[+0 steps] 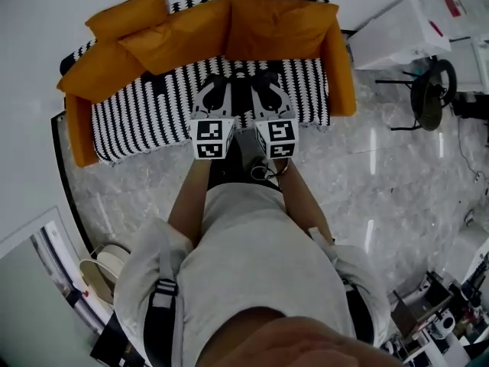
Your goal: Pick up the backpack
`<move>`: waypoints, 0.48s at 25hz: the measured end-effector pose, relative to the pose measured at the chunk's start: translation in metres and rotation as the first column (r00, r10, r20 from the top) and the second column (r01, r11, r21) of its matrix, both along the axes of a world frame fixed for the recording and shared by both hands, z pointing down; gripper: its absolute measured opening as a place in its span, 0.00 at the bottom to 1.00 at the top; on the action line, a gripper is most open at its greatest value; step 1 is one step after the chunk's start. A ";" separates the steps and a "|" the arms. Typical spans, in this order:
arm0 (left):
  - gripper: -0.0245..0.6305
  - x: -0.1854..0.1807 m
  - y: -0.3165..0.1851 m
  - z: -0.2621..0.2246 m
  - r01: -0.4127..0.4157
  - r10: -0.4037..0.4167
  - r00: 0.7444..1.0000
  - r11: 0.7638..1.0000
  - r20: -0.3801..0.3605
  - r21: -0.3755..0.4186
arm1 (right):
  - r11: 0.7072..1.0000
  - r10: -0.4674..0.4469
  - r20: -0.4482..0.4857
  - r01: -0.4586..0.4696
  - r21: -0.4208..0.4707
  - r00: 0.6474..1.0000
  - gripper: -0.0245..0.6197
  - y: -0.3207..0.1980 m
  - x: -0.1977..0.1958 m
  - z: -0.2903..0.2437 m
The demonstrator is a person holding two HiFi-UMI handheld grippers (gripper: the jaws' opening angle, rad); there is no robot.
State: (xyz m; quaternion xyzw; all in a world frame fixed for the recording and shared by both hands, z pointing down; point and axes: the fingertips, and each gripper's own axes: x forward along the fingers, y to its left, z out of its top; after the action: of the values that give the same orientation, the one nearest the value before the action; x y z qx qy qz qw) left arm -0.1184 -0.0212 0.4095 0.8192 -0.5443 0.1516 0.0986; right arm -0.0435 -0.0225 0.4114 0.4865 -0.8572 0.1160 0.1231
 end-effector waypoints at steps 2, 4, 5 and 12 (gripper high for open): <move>0.08 0.005 0.001 -0.016 -0.003 0.004 1.000 1.000 -0.003 0.023 | 1.000 0.005 0.006 -0.005 0.028 1.000 0.14 0.002 0.005 -0.016; 0.08 0.008 0.002 -0.030 0.010 -0.009 1.000 0.999 -0.018 0.046 | 0.999 0.008 0.012 -0.009 0.052 1.000 0.14 0.004 0.010 -0.031; 0.08 0.009 0.002 -0.037 0.016 -0.015 1.000 0.998 -0.022 0.059 | 0.998 0.008 0.015 -0.009 0.064 1.000 0.14 0.005 0.012 -0.038; 0.08 0.029 0.017 -0.073 -0.002 0.000 1.000 0.992 0.014 0.130 | 0.992 0.010 0.022 -0.013 0.122 1.000 0.14 0.016 0.030 -0.075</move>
State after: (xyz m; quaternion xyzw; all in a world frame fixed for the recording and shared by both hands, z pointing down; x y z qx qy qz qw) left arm -0.0898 -0.0045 0.3363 0.8231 -0.5531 0.1217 0.0413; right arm -0.0139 -0.0061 0.3365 0.4966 -0.8612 0.0695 0.0833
